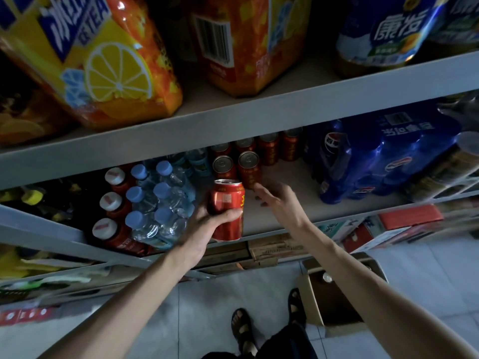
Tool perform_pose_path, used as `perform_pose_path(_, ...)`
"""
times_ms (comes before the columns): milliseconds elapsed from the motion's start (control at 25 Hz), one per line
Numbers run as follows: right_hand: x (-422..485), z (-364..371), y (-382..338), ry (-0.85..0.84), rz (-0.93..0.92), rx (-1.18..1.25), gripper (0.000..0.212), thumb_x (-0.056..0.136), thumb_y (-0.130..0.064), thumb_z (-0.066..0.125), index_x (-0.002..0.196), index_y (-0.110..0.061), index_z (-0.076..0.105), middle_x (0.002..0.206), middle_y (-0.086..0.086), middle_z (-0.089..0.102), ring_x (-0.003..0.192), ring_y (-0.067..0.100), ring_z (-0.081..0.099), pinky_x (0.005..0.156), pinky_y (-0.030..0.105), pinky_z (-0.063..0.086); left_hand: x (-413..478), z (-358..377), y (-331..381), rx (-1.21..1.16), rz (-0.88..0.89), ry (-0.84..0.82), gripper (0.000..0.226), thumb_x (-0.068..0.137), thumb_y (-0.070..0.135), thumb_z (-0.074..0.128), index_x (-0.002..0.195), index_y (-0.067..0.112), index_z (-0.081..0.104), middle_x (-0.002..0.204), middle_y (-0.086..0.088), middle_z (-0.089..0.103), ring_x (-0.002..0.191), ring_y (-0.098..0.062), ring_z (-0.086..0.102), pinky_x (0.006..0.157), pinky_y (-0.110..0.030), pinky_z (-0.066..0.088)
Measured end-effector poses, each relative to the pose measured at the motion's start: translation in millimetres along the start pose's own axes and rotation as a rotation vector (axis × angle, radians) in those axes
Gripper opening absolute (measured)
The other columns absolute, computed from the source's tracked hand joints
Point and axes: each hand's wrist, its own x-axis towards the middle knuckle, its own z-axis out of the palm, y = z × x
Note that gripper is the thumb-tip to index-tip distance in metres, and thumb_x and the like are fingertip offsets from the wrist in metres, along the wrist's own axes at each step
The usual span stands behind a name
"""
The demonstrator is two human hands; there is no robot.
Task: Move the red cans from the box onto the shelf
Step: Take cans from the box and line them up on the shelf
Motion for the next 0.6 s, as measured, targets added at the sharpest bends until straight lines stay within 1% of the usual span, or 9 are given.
perform_pose_path(40, -15, -4, -7, -0.146, 0.039, 0.084, 0.034, 0.090, -0.047, 0.063, 0.110, -0.020, 0.068, 0.100, -0.005, 0.074, 0.094, 0.011, 0.070, 0.082, 0.036, 0.058, 0, 6, 1, 0.065, 0.043, -0.040, 0.057, 0.055, 0.041, 0.084, 0.107, 0.047, 0.063, 0.102, 0.018, 0.073, 0.100, -0.003, 0.065, 0.080, -0.023, 0.051)
perform_pose_path(80, -26, -9, -13, -0.252, 0.064, 0.145, 0.038, 0.089, -0.049, 0.065, 0.117, -0.023, 0.066, 0.108, -0.004, 0.073, 0.101, 0.013, 0.069, 0.088, 0.033, 0.057, 0, 13, 2, 0.130, 0.080, -0.081, 0.057, 0.058, 0.041, 0.083, 0.111, 0.047, 0.062, 0.106, 0.019, 0.072, 0.103, -0.002, 0.064, 0.080, -0.021, 0.050)
perform_pose_path(120, -35, -12, -21, -0.297, 0.089, 0.191, 0.040, 0.088, -0.047, 0.068, 0.121, -0.025, 0.064, 0.111, -0.004, 0.073, 0.105, 0.013, 0.069, 0.092, 0.032, 0.056, 1, 20, 4, 0.182, 0.111, -0.118, 0.057, 0.063, 0.040, 0.083, 0.115, 0.045, 0.061, 0.110, 0.018, 0.071, 0.105, -0.002, 0.064, 0.083, -0.021, 0.049)
perform_pose_path(200, -40, -19, -33, -0.250, 0.132, 0.228, 0.037, 0.085, -0.038, 0.074, 0.117, -0.021, 0.066, 0.108, -0.001, 0.075, 0.103, 0.016, 0.070, 0.095, 0.037, 0.055, 5, 31, 6, 0.249, 0.166, -0.164, 0.056, 0.068, 0.038, 0.082, 0.120, 0.041, 0.061, 0.111, 0.016, 0.070, 0.104, 0.001, 0.063, 0.081, -0.015, 0.049)
perform_pose_path(280, -41, -24, -35, -0.121, 0.117, 0.215, 0.030, 0.082, -0.034, 0.077, 0.107, -0.018, 0.071, 0.101, 0.003, 0.076, 0.097, 0.018, 0.072, 0.088, 0.035, 0.058, 9, 39, 9, 0.332, 0.212, -0.176, 0.061, 0.069, 0.039, 0.082, 0.125, 0.035, 0.058, 0.110, 0.015, 0.070, 0.100, 0.007, 0.063, 0.076, -0.006, 0.048)
perform_pose_path(360, -42, -26, -34, 0.007, 0.138, 0.237, 0.036, 0.077, -0.036, 0.081, 0.106, -0.017, 0.071, 0.098, 0.003, 0.077, 0.095, 0.019, 0.073, 0.082, 0.033, 0.060, 13, 47, 10, 0.488, 0.263, -0.147, 0.072, 0.065, 0.040, 0.085, 0.130, 0.026, 0.054, 0.113, 0.012, 0.069, 0.102, 0.003, 0.063, 0.081, -0.011, 0.050)
perform_pose_path(440, -40, -27, -30, 0.089, 0.167, 0.231, 0.042, 0.073, -0.039, 0.084, 0.106, -0.018, 0.068, 0.098, 0.002, 0.076, 0.094, 0.017, 0.073, 0.080, 0.033, 0.061, 14, 52, 9, 0.584, 0.307, -0.088, 0.074, 0.062, 0.037, 0.088, 0.127, 0.020, 0.057, 0.111, 0.009, 0.070, 0.098, 0.000, 0.064, 0.078, -0.008, 0.048)
perform_pose_path(520, -38, -29, -27, 0.054, 0.188, 0.194, 0.044, 0.071, -0.037, 0.086, 0.107, -0.020, 0.066, 0.101, 0.001, 0.075, 0.094, 0.014, 0.072, 0.084, 0.032, 0.060, 17, 52, 8, 0.578, 0.321, -0.084, 0.070, 0.062, 0.032, 0.089, 0.124, 0.018, 0.060, 0.107, 0.009, 0.071, 0.092, 0.005, 0.065, 0.071, -0.002, 0.045)
perform_pose_path(600, -34, -30, -24, -0.013, 0.209, 0.163, 0.053, 0.069, -0.029, 0.088, 0.115, -0.016, 0.065, 0.105, 0.002, 0.074, 0.097, 0.014, 0.071, 0.088, 0.031, 0.057, 19, 52, 5, 0.542, 0.304, -0.102, 0.063, 0.062, 0.029, 0.088, 0.119, 0.018, 0.064, 0.094, 0.016, 0.074, 0.085, 0.012, 0.065, 0.066, 0.000, 0.044)
